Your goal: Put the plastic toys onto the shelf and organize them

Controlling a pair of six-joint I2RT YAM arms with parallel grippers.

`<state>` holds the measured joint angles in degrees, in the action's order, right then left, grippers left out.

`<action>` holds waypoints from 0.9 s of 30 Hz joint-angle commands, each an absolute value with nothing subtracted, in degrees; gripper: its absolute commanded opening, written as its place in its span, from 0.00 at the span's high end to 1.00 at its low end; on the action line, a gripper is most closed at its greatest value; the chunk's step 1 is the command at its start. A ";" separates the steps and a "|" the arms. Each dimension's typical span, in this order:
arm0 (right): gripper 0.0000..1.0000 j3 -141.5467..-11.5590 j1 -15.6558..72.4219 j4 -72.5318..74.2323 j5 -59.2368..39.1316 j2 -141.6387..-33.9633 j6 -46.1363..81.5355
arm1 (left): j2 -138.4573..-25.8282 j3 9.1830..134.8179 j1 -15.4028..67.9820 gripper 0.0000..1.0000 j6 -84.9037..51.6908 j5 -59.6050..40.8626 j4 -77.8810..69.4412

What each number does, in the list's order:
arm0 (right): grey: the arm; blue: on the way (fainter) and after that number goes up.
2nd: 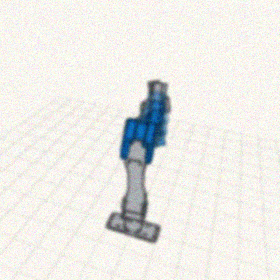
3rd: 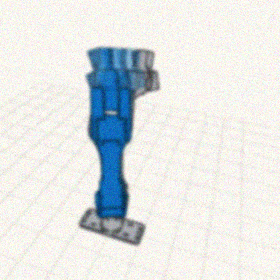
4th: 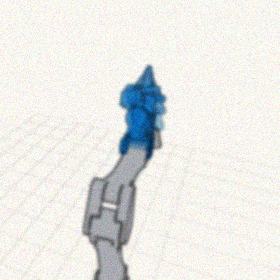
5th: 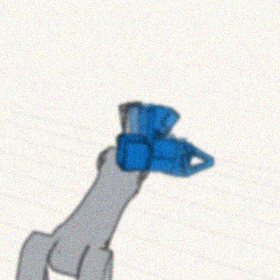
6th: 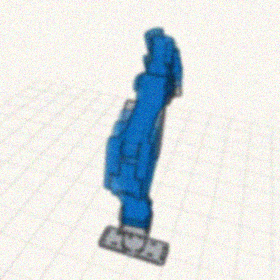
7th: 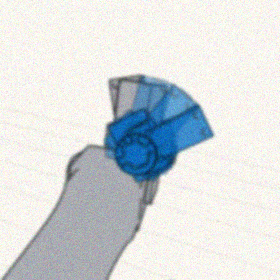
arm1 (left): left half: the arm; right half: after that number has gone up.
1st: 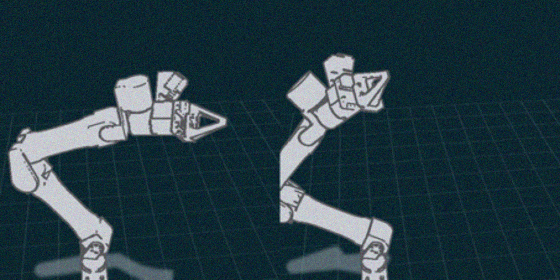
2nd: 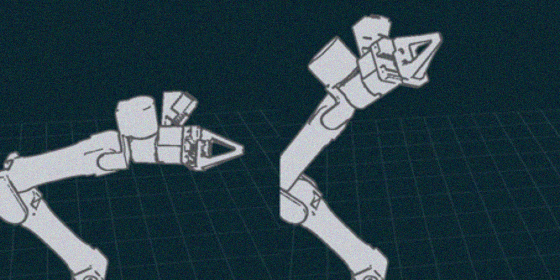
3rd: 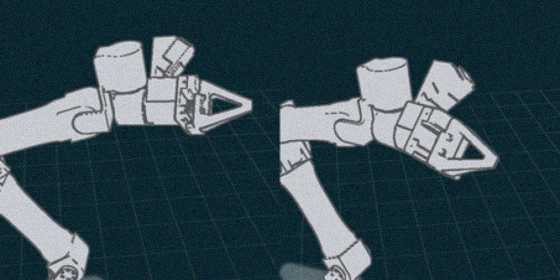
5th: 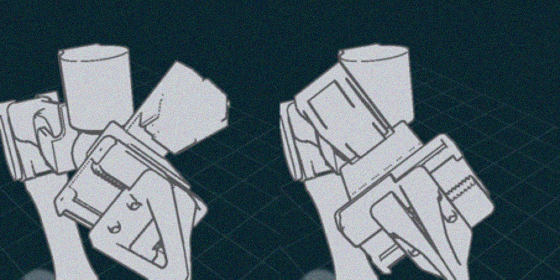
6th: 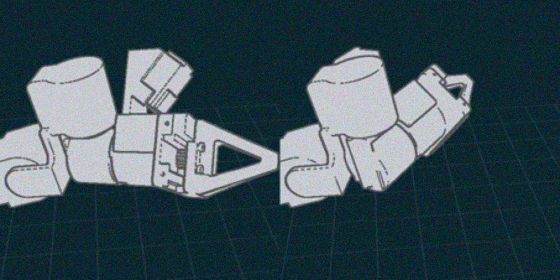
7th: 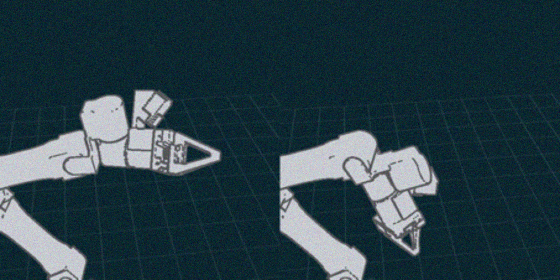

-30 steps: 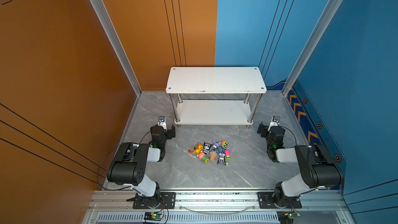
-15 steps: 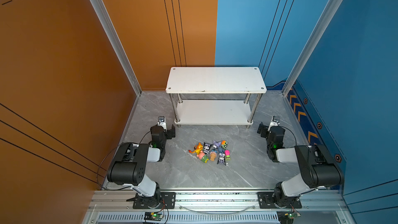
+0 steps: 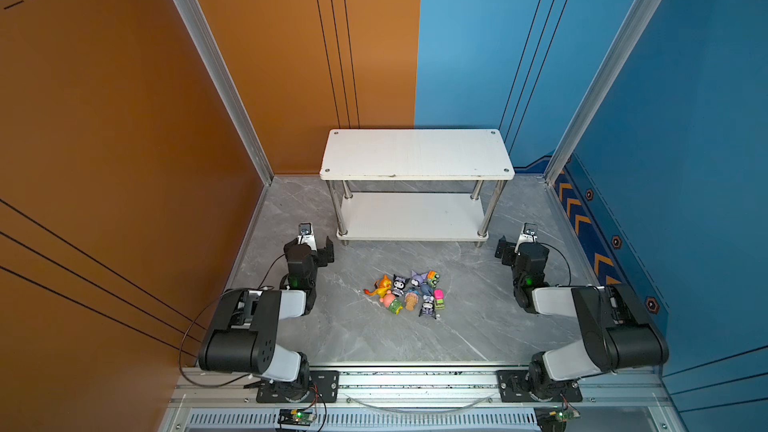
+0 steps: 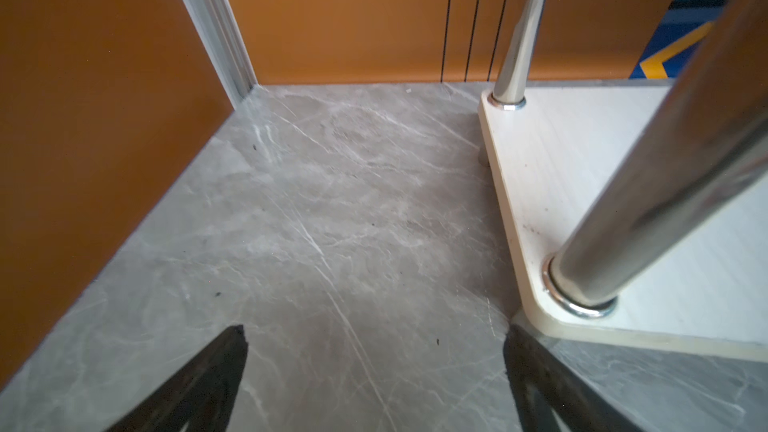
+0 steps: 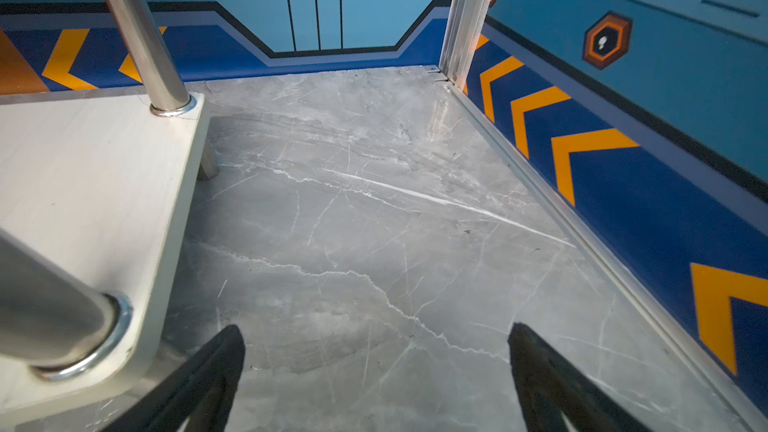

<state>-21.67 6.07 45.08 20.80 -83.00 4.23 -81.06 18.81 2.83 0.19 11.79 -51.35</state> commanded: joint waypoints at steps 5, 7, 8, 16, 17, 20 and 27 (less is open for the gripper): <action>0.00 -35.76 6.82 10.02 25.13 -71.46 17.72 | -65.59 23.31 9.09 0.02 -5.56 22.97 -27.88; 0.01 -38.07 6.68 3.30 19.82 -70.76 19.27 | -62.34 25.70 10.55 0.02 -8.17 23.65 -21.37; 0.02 -38.19 6.76 1.96 17.72 -70.35 19.14 | -60.99 26.26 11.20 0.02 -9.01 23.71 -19.60; 0.03 -35.34 10.06 -3.52 8.84 -64.76 19.56 | -51.86 32.54 21.80 0.02 -14.77 13.54 0.47; 0.04 -35.22 10.54 -4.21 8.73 -64.42 19.51 | -52.00 34.24 24.04 0.02 -14.70 13.37 4.05; 0.04 -34.82 12.07 -5.54 9.56 -64.07 19.39 | -55.06 41.22 30.35 0.02 -13.05 11.34 17.76; 0.05 -35.02 13.35 -5.64 11.17 -66.91 19.70 | -70.20 57.19 38.70 0.00 -6.97 6.41 39.46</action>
<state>-35.53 12.97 -3.53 10.66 -65.52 18.55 -65.36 53.15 37.10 -10.50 10.15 24.71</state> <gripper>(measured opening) 0.955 0.989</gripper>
